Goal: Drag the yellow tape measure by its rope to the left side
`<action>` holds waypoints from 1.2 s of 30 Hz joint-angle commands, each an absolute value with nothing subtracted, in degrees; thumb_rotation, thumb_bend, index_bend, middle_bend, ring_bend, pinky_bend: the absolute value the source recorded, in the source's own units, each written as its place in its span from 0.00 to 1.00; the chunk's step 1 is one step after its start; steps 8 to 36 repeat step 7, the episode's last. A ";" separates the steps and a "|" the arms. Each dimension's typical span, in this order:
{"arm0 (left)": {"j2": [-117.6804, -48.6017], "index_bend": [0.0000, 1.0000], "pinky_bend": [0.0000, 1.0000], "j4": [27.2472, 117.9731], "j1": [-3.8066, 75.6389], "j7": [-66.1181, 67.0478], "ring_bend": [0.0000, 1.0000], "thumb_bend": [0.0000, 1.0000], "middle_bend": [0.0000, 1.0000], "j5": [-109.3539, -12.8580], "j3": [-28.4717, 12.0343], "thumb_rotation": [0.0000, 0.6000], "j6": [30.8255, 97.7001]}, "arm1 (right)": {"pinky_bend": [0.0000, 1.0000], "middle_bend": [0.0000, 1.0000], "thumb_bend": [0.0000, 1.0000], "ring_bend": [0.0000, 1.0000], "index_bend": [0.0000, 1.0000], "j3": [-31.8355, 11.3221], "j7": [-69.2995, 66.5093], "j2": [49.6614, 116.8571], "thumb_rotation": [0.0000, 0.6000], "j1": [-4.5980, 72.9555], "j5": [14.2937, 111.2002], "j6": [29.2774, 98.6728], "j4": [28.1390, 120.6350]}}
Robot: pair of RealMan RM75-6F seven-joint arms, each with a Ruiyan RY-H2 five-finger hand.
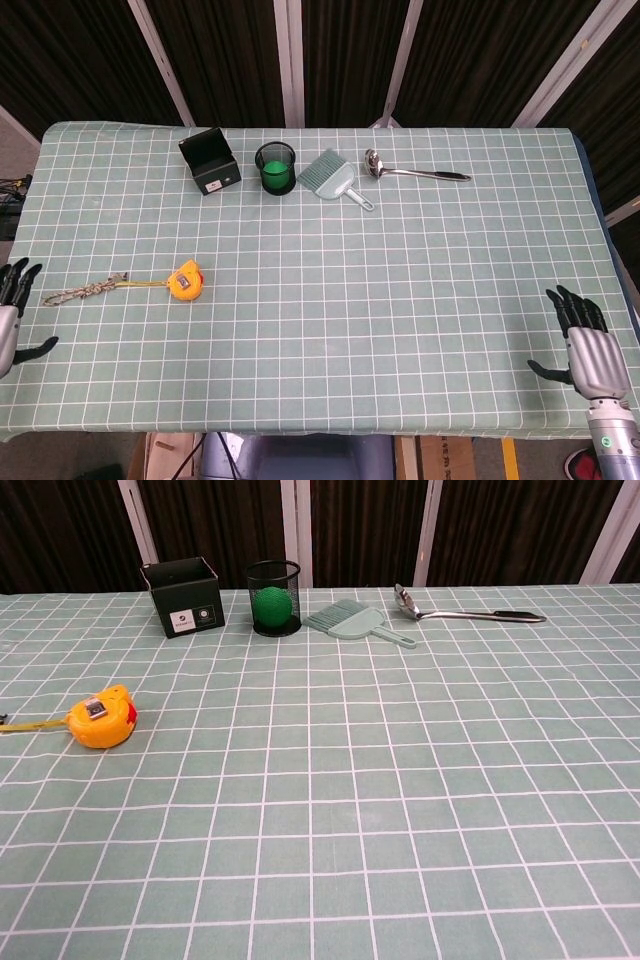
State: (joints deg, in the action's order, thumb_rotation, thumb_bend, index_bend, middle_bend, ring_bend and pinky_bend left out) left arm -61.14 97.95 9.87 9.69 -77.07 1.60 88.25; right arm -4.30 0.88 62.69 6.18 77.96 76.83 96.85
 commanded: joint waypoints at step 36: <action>-63.07 0.00 0.00 93.17 8.97 4.33 0.00 0.00 0.00 -83.61 3.51 1.00 87.23 | 0.00 0.00 0.12 0.00 0.00 -3.62 4.22 63.95 1.00 6.03 80.93 79.19 96.37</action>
